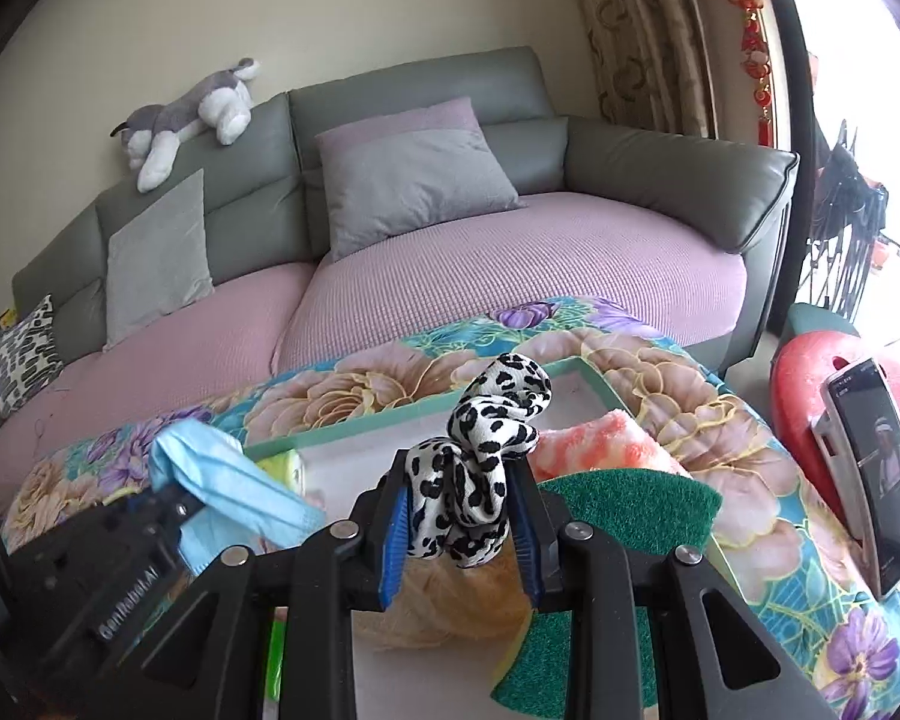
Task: Organize soft objects
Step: 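Carry the face mask and scrunchie over the white tray with both grippers, then open both grippers to drop the face mask and scrunchie into the tray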
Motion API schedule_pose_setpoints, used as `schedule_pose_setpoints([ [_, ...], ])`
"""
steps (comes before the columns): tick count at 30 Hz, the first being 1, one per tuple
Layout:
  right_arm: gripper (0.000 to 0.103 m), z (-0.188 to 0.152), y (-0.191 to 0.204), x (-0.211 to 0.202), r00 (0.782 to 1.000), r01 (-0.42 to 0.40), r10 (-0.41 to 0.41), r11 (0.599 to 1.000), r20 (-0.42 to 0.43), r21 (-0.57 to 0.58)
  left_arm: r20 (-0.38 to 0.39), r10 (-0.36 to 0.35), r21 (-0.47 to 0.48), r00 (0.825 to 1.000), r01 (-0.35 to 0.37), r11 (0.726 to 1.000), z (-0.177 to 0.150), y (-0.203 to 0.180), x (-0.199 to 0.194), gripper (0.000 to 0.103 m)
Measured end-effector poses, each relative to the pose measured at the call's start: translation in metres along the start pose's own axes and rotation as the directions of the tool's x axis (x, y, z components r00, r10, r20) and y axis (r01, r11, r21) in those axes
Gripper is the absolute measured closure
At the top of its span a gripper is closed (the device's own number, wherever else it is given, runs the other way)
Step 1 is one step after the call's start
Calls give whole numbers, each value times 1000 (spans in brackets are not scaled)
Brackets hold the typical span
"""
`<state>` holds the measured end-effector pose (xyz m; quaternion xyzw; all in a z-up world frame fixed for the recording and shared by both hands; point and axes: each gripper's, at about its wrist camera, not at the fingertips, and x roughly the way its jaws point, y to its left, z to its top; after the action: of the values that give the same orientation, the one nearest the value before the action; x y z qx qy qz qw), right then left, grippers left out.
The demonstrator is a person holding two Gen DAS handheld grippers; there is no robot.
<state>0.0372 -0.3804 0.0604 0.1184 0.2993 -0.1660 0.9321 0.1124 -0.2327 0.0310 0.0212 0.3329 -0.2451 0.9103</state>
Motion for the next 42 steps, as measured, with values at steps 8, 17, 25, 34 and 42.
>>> schedule_pose_setpoints([
  [8,72,-10,0,25,997,7,-8,1000,-83,-8,-123,43,6,991,-42,999,-15,2,32,94],
  [17,70,-12,2,29,994,31,-34,999,-107,-28,-169,47,6,984,-47,999,-17,6,34,94],
  [25,46,-7,5,23,991,49,-54,998,-121,-42,-211,30,21,977,-26,999,-13,4,23,44],
  [34,40,0,12,1,991,62,-70,995,-113,-72,-185,47,17,982,-44,999,-2,11,-8,41],
  [42,40,-3,20,-10,988,57,-70,994,-135,-96,-144,81,-35,986,-87,996,4,34,-32,38],
])
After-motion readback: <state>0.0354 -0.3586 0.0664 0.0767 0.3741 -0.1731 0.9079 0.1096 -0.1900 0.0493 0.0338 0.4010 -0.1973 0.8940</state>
